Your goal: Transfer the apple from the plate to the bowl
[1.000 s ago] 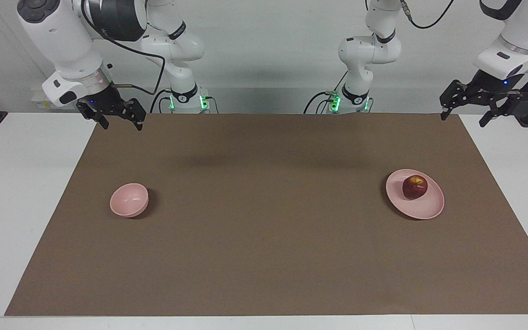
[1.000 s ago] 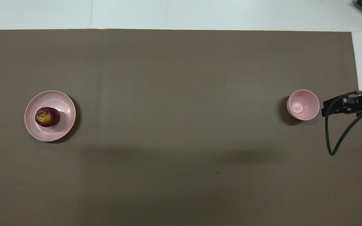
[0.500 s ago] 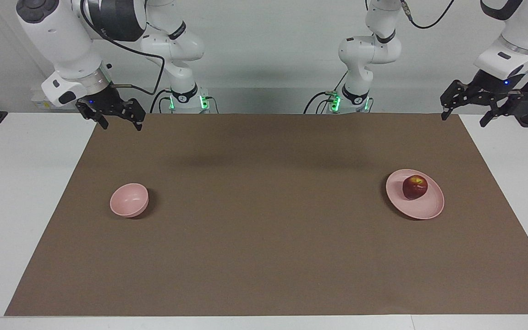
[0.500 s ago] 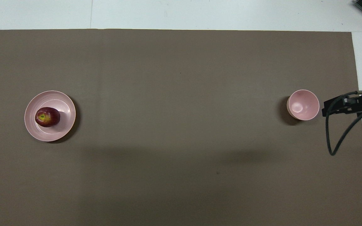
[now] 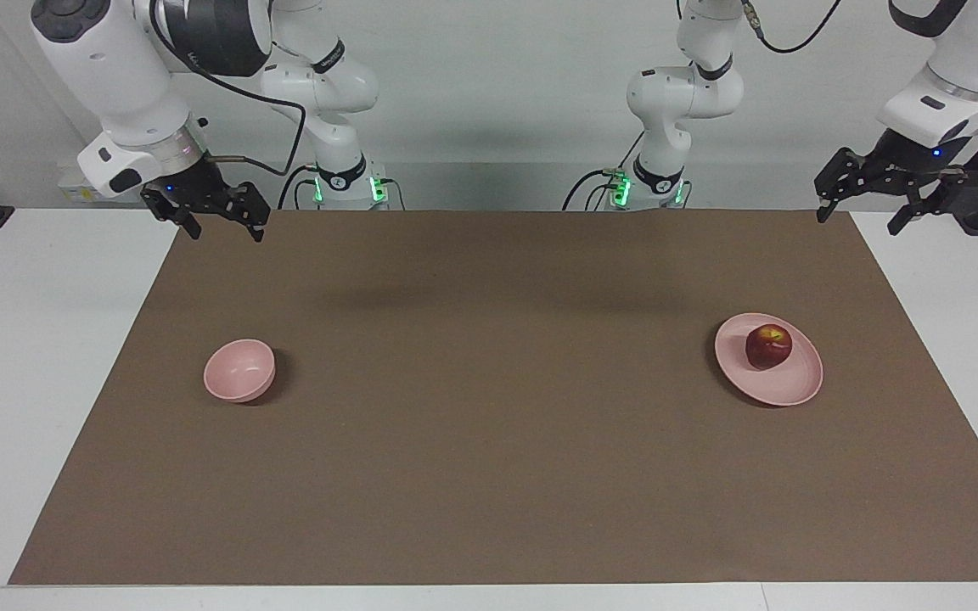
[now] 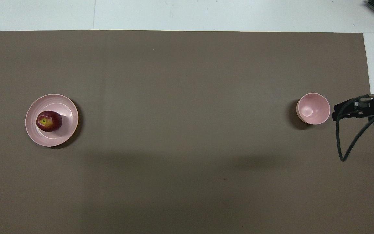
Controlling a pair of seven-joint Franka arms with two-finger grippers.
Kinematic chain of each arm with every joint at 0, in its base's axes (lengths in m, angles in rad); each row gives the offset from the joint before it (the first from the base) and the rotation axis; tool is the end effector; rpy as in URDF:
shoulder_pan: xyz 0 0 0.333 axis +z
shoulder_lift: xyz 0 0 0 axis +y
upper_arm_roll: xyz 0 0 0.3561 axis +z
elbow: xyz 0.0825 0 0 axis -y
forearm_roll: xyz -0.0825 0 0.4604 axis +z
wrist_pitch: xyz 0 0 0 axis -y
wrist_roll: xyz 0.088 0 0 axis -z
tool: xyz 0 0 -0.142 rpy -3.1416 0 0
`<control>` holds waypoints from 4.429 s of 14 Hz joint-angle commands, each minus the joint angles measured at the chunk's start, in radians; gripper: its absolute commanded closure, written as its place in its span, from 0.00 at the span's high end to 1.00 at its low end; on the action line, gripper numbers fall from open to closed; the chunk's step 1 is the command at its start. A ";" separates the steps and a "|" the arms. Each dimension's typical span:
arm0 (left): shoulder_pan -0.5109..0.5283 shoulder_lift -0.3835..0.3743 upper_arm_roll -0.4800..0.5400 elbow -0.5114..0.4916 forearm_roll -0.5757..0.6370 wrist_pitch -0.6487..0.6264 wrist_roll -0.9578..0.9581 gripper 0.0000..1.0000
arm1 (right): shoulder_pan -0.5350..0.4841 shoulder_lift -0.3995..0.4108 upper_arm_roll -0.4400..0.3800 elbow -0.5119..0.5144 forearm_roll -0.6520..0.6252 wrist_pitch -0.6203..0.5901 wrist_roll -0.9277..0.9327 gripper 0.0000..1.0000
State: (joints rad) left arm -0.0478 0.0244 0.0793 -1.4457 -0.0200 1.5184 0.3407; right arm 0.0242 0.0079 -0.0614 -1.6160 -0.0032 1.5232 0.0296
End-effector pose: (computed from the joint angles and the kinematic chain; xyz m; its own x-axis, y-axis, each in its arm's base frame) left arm 0.6355 0.0164 0.6778 0.9508 -0.3054 0.0516 -0.3058 -0.9521 0.0008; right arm 0.6223 -0.0235 0.5963 0.9927 -0.0668 -0.1004 -0.0664 -0.9978 0.0067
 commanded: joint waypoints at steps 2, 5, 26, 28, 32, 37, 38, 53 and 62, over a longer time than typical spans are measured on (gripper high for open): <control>-0.012 -0.006 0.007 0.005 0.006 -0.017 -0.015 1.00 | -0.004 -0.009 -0.003 -0.009 0.029 0.008 -0.022 1.00; -0.012 -0.011 0.007 -0.002 0.006 -0.014 -0.015 1.00 | -0.006 -0.009 -0.003 -0.009 0.029 0.008 -0.023 1.00; 0.006 -0.032 0.008 -0.355 -0.063 0.345 0.070 1.00 | -0.007 -0.006 -0.003 -0.010 0.026 0.048 -0.023 1.00; 0.020 -0.031 0.010 -0.436 -0.063 0.432 0.089 1.00 | -0.001 -0.006 -0.003 -0.010 0.028 0.048 -0.022 1.00; 0.051 0.002 0.008 -0.559 -0.063 0.621 0.103 1.00 | -0.003 -0.006 -0.003 -0.010 0.028 0.048 -0.022 1.00; 0.055 0.052 0.008 -0.659 -0.066 0.788 0.093 1.00 | -0.003 -0.006 -0.003 -0.010 0.029 0.048 -0.022 1.00; 0.055 0.054 0.008 -0.694 -0.066 0.833 0.092 1.00 | -0.003 -0.006 -0.003 -0.009 0.028 0.048 -0.022 1.00; 0.063 0.080 0.008 -0.776 -0.178 0.898 0.055 0.45 | -0.003 -0.006 -0.003 -0.010 0.029 0.048 -0.022 1.00; 0.057 0.089 0.008 -0.711 -0.175 0.895 0.063 0.00 | -0.003 -0.006 -0.003 -0.010 0.028 0.048 -0.022 1.00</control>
State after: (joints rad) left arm 0.0142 0.1178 0.0868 -2.1839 -0.1827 2.4050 0.3994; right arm 0.0249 0.0080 -0.0612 -1.6160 -0.0031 1.5545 0.0296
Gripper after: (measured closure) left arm 0.229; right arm 0.000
